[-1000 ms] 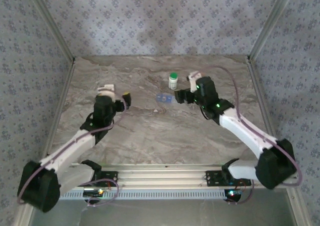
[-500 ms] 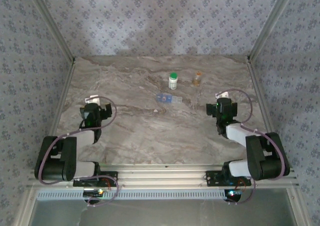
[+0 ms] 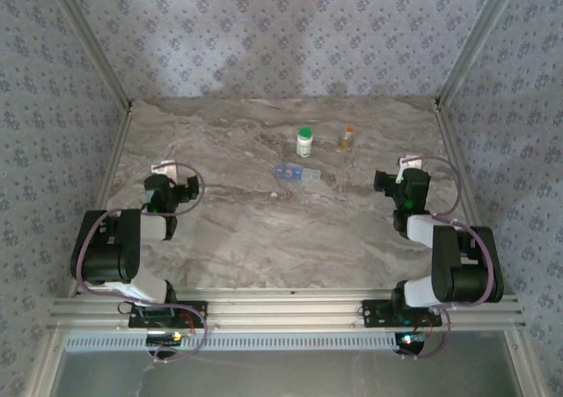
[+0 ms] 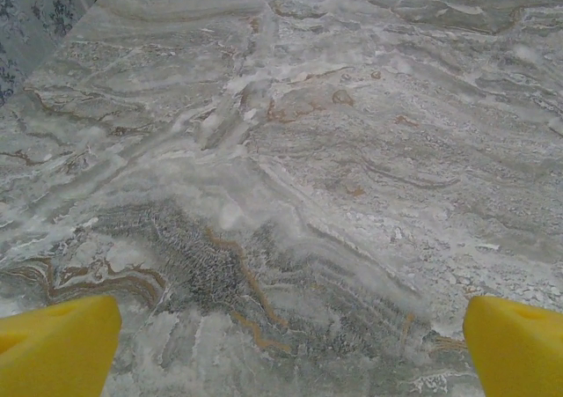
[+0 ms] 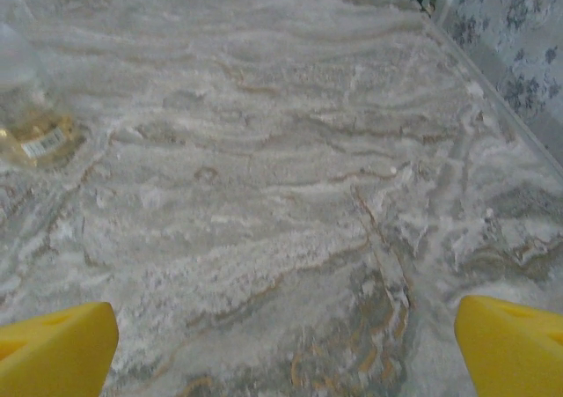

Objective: Sort the pills into containers

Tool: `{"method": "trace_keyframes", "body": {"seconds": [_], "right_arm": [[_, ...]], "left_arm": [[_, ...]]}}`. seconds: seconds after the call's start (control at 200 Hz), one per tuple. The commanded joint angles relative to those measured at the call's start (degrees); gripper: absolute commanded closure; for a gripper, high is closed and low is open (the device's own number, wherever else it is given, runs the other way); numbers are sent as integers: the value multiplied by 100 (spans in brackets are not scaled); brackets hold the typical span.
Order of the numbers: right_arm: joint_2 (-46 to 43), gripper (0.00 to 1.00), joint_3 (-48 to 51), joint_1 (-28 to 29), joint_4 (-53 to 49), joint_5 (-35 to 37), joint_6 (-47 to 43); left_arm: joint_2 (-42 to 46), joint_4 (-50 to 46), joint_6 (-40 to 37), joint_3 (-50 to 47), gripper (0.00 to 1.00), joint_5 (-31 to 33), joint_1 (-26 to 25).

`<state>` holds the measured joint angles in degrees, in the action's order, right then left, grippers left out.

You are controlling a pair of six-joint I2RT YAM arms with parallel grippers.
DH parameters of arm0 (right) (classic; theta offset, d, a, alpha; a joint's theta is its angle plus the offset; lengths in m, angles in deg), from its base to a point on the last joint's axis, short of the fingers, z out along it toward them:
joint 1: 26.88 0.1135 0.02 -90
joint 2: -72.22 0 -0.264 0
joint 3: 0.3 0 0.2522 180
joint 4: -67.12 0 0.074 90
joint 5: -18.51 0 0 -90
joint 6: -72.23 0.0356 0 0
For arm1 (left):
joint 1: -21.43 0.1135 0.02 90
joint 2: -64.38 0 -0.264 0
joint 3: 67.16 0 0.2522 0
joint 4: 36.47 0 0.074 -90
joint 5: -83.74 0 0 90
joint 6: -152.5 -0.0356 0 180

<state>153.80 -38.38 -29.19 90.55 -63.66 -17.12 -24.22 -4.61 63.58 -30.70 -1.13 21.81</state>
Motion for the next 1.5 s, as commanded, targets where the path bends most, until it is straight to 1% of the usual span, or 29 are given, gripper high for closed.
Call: {"method": "trace_keyframes", "body": {"seconds": [0.0,0.1,0.145,0.235,1.494], "right_arm": [[299,0,174,-43,723,-459,-26],[627,0,358,61,1396,-506,-169],[528,0,307,77,1116,-506,-198],[569,0,207,27,952,-641,-189],[579,0,212,50,1010,-630,-205]], "left_arm": [[71,103,31,95,0,-108,4],[73,87,30,99,0,-113,5],[74,88,32,100,1,-116,5],[75,85,32,100,1,-116,2],[65,87,18,103,0,-112,6]]}}
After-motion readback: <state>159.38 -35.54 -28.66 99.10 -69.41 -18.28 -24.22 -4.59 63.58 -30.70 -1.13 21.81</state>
